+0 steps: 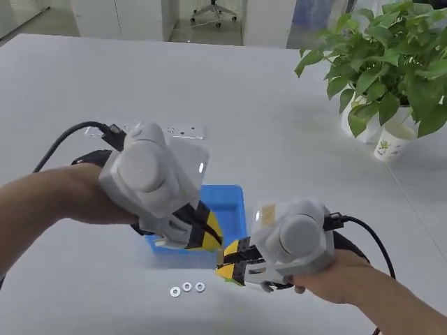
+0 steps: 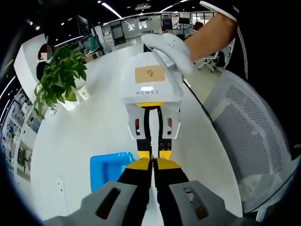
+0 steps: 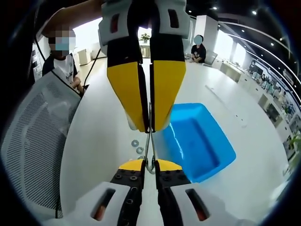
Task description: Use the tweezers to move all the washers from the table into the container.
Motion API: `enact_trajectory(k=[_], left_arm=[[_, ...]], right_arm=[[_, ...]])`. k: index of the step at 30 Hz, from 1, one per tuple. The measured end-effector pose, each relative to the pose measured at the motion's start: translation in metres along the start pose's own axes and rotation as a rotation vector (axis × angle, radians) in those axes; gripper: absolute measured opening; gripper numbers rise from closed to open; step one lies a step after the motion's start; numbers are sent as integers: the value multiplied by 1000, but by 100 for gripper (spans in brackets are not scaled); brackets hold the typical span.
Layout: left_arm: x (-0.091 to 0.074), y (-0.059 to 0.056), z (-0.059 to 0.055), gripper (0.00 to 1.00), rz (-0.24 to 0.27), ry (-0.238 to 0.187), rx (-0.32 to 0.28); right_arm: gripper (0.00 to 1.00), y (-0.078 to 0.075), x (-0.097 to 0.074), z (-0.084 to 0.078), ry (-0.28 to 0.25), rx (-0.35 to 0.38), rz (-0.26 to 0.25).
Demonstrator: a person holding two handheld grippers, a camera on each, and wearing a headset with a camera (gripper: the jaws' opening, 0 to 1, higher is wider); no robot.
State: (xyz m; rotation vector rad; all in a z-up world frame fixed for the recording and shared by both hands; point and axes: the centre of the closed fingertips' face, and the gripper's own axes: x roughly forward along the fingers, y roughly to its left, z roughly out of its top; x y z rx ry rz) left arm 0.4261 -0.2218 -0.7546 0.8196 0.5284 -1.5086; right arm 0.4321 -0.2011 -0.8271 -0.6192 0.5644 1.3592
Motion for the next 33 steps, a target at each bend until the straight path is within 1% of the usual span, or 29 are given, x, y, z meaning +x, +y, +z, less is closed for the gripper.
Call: enact_trajectory(k=[4,8,13,20,24,28,33], left_arm=[[-8,4,2,6,5,3,1],[-14,11,5,6,20,2,5],[-23,19,7,6,30,10,14],[-30,36,7,6,54,18,20],[-31,47,4,6,66,16,16],[-31,55,1,6,73,27,21],[-29,66,-7,6,79,42,24]], right_arm=[[11,-4,-3,8,-3,-7,-4],[11,-12,-7,14,2,-17,-13],[11,-21,-9,23,-8,-27,-19],[11,-40,-9,31,-19,-43,-31],[11,-51,-7,34,-21,-52,-35],[11,-60,-3,35,-25,-60,-36],[11,-73,5,34,-28,-65,-36]])
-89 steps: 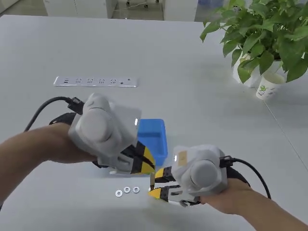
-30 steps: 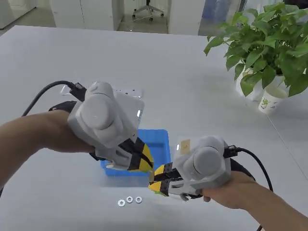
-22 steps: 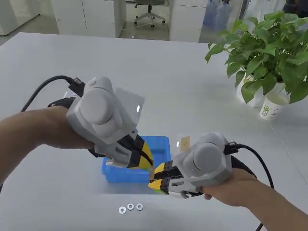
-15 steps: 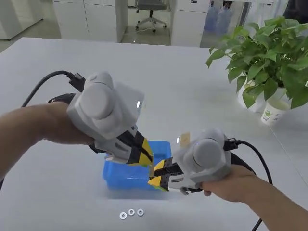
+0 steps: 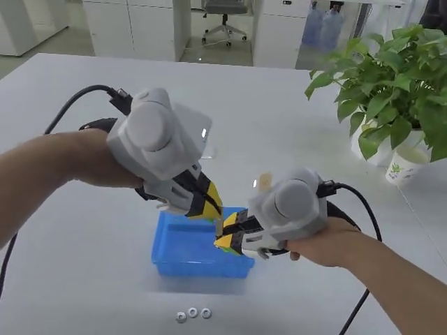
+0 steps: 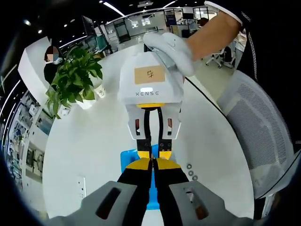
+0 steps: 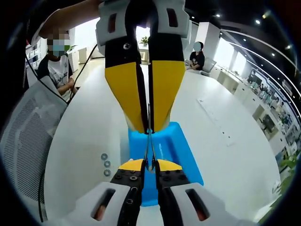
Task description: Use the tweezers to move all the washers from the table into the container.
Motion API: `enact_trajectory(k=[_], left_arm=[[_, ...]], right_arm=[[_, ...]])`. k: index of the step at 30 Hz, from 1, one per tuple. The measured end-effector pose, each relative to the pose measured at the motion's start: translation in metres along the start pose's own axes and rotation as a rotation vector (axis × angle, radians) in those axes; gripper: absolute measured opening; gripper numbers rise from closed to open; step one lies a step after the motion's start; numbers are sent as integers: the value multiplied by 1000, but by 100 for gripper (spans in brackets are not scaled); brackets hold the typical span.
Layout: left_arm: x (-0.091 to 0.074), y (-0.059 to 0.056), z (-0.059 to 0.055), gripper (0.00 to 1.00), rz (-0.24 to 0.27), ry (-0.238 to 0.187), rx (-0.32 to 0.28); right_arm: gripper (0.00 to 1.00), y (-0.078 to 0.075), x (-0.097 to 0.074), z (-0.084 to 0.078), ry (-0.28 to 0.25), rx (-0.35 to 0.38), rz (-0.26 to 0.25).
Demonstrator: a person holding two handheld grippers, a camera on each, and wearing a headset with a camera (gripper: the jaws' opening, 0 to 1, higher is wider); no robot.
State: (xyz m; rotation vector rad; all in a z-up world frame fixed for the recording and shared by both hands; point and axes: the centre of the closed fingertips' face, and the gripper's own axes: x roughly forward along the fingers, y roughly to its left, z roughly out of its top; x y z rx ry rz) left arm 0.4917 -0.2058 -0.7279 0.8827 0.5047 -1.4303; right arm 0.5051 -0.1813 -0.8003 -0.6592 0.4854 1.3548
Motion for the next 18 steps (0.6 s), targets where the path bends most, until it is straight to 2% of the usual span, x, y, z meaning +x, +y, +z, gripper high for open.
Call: enact_trajectory(k=[6,13,18], left_arm=[[9,9,-10,6,0,13,-6],[22,13,-20,6,-11,21,-22],[31,15,-24,5,-14,15,-35]], right_arm=[[11,-7,9,-7,7,1,8],[11,-12,21,-19,26,9,23],[11,-15,26,-27,18,25,33]])
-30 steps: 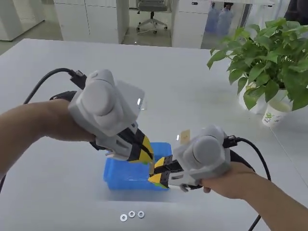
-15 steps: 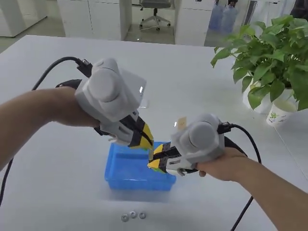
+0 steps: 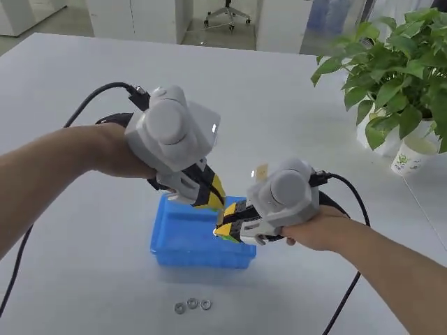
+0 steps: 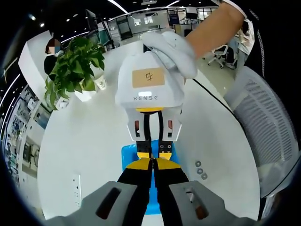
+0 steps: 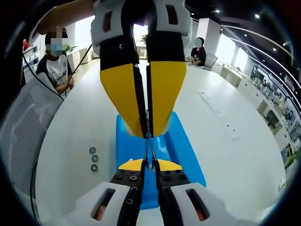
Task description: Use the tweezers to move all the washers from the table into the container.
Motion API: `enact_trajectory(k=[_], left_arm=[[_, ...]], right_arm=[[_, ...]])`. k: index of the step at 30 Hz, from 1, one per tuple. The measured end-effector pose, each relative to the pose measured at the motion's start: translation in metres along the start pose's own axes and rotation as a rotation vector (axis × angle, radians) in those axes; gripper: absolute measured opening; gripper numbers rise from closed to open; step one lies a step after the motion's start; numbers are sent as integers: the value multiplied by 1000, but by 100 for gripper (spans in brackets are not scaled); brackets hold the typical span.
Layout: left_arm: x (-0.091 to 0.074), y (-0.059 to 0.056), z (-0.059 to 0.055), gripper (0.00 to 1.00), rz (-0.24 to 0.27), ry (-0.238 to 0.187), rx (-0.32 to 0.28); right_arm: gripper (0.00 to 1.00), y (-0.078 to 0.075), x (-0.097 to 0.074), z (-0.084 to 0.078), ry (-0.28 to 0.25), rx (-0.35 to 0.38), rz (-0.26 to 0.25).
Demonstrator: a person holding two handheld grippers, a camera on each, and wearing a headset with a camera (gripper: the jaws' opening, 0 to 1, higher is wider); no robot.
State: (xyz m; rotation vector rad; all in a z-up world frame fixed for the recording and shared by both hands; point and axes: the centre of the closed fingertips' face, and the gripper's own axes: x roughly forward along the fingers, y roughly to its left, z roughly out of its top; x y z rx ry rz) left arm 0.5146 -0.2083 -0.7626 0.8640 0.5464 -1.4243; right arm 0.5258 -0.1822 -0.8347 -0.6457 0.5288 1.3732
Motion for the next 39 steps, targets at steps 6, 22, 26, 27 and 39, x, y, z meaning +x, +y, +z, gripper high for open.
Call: enact_trajectory(k=[6,22,26,27,39], left_arm=[[9,1,-4,5,-7,3,-9],[20,1,-16,6,-19,16,-28],[20,1,-15,6,-20,7,-38],[20,1,-15,6,-20,8,-38],[17,0,-14,6,-18,7,-40]], right_arm=[[11,-1,6,-8,8,12,10],[11,1,16,-20,38,17,38],[11,1,15,-20,35,22,40],[11,1,15,-20,36,23,39],[12,2,14,-18,32,17,36]])
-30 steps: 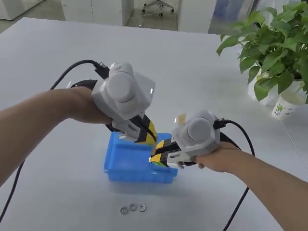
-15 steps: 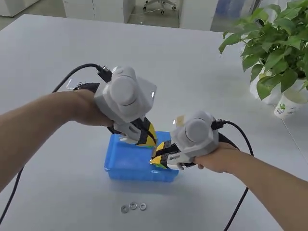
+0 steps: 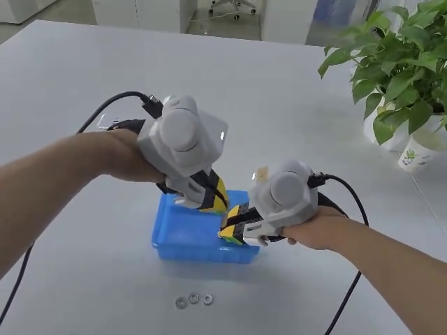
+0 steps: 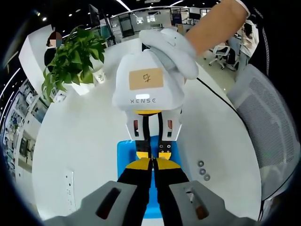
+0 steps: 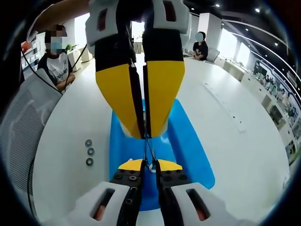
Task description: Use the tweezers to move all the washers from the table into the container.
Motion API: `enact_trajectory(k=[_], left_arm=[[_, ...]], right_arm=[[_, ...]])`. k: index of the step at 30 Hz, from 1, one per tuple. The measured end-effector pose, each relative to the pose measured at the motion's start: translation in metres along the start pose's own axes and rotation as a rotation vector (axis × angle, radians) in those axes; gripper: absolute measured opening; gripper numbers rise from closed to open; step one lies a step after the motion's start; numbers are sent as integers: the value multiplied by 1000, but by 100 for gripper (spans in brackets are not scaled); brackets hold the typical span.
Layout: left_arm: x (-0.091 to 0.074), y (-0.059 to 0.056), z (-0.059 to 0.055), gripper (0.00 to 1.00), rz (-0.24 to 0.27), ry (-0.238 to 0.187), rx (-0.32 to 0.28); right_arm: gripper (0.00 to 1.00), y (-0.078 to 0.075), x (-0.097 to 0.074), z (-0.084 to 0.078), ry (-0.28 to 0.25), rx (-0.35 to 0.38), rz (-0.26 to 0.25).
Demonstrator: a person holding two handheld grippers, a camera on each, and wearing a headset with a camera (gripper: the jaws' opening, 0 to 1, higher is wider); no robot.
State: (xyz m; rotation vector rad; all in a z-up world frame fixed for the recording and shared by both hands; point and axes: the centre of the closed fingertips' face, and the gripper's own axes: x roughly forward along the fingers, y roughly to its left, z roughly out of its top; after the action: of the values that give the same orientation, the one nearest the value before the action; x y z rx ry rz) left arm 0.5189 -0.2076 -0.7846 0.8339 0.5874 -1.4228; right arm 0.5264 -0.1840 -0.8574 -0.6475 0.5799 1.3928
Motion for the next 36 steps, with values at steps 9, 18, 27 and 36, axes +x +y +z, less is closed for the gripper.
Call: enact_trajectory(k=[9,18,27,36], left_arm=[[-13,-2,8,6,10,-18,-13],[-32,-5,17,5,28,-33,-18],[-48,-17,24,5,30,-35,-6],[-57,-36,28,5,22,-20,15]], right_arm=[[12,1,-8,13,-8,-28,-13],[12,4,-20,30,-40,-33,-31],[12,17,-30,42,-52,-70,-40],[12,36,-37,49,-58,-93,-48]])
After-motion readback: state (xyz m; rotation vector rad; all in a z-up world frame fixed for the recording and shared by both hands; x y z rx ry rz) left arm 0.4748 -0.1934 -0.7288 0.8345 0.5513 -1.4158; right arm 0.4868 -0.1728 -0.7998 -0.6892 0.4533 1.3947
